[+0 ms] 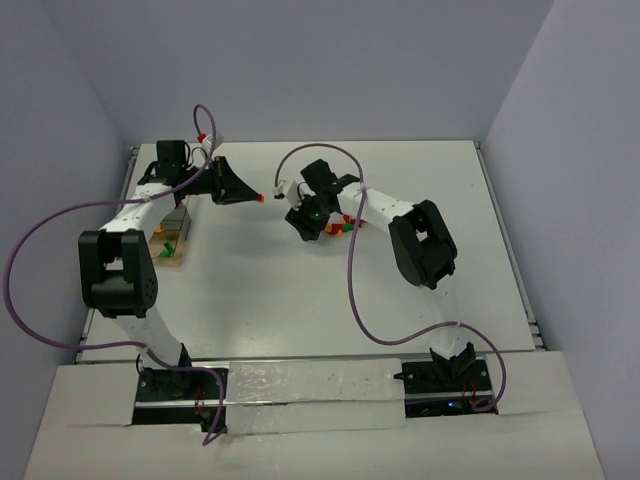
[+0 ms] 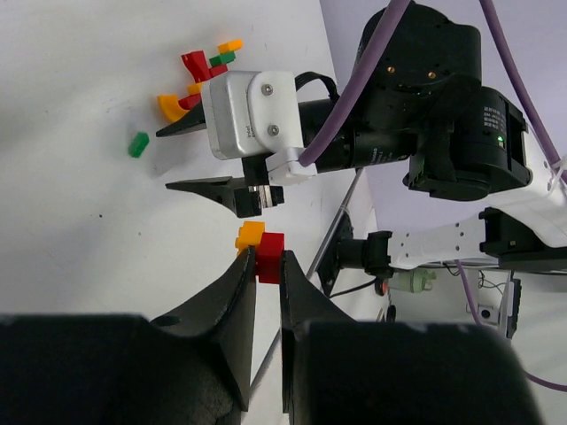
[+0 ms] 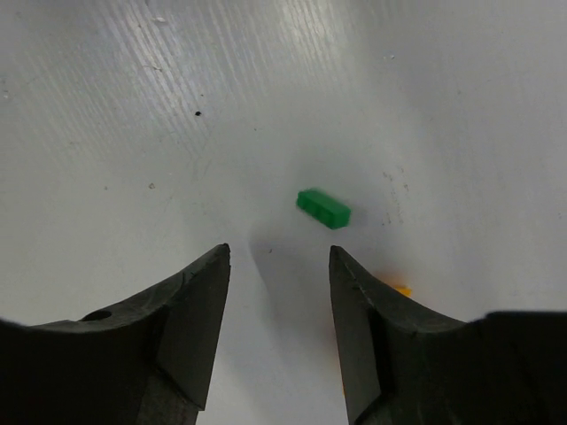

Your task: Sort the legos into containers by color

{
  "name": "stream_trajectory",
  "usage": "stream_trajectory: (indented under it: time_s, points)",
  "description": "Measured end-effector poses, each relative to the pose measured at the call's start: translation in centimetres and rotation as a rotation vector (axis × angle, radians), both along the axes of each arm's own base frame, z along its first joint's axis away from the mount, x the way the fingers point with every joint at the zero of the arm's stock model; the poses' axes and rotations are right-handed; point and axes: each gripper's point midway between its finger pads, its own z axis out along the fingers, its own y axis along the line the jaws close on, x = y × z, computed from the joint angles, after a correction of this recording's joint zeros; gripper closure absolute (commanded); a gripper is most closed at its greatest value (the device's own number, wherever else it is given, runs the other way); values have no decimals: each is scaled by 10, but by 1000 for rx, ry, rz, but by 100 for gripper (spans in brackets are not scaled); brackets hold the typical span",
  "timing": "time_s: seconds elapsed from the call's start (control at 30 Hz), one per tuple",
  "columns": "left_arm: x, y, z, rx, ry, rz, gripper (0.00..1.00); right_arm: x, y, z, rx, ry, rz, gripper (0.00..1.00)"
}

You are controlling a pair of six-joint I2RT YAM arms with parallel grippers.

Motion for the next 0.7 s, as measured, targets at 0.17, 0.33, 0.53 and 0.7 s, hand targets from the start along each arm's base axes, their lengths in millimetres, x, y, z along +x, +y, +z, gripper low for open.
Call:
stream_trajectory:
  time_s: [0.17,0.33,0.53,0.7]
  points:
    - [-6,-2,-1,-29,-7,-34,100,-14,4,4,54,83,17,39]
    - [-12,-2,-4,-59,-54,-77,100,-5,4,43,190,156,15,36]
    - [-20,-3,7,-82,-196,-150,100,18,2,131,415,134,59,32]
    - [-23,-5,21,-90,-313,-194,100,-1,7,163,529,200,125,39]
